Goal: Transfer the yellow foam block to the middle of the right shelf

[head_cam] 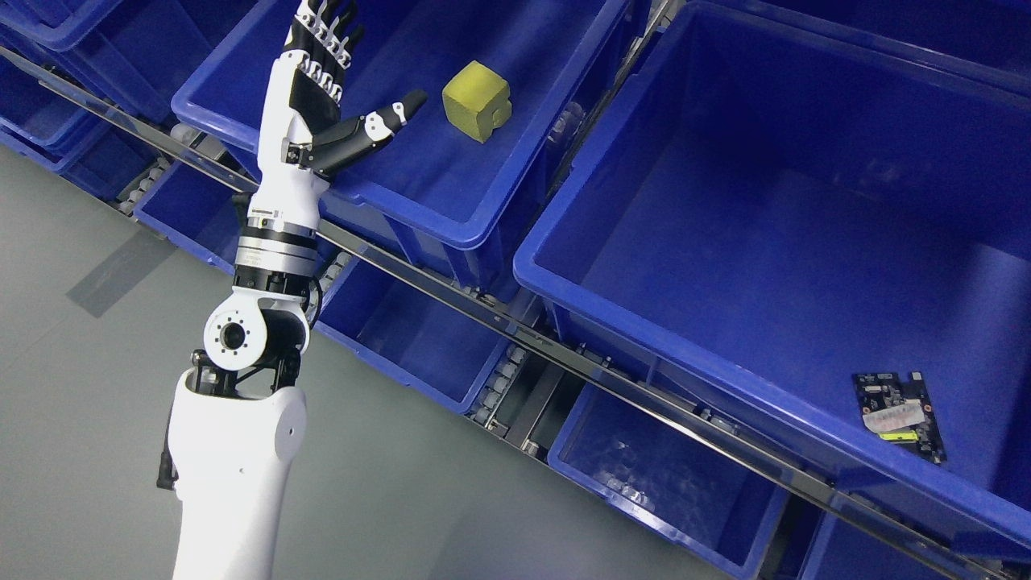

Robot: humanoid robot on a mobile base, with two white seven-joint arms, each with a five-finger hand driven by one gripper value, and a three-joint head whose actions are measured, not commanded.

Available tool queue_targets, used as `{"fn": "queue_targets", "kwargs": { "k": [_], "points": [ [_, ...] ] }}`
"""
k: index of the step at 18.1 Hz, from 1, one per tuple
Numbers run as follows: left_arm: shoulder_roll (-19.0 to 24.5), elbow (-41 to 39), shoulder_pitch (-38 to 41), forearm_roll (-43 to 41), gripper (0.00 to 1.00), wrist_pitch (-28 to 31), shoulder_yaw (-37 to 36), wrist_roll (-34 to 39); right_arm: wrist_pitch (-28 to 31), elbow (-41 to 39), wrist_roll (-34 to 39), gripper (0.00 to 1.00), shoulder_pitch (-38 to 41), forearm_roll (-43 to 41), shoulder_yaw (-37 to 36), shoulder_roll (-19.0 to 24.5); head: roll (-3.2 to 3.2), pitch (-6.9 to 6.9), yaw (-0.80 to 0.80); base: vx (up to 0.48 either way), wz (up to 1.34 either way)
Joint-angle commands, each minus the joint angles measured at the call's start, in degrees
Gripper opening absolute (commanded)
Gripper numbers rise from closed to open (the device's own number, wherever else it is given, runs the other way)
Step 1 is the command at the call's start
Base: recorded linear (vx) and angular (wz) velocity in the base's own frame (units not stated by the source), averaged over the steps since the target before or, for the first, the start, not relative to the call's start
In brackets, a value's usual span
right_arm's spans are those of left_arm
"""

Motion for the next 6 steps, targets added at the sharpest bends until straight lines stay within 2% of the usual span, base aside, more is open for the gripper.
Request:
{"fn": "queue_targets", "kwargs": {
  "k": [1,6],
  "points": [
    [0.88,-1.17,0.41,-0.01,1.0,0.08,1.17,-0.04,0.05,-1.0,0.01,1.0,0.09,0.18,0.01,-1.0,0.0,0.0,0.0,0.0,0.0],
    [0.88,-1.17,0.41,-0.01,1.0,0.08,1.17,-0.04,0.05,-1.0,0.01,1.0,0.09,0.18,0.01,-1.0,0.0,0.0,0.0,0.0,0.0]
  ]
}}
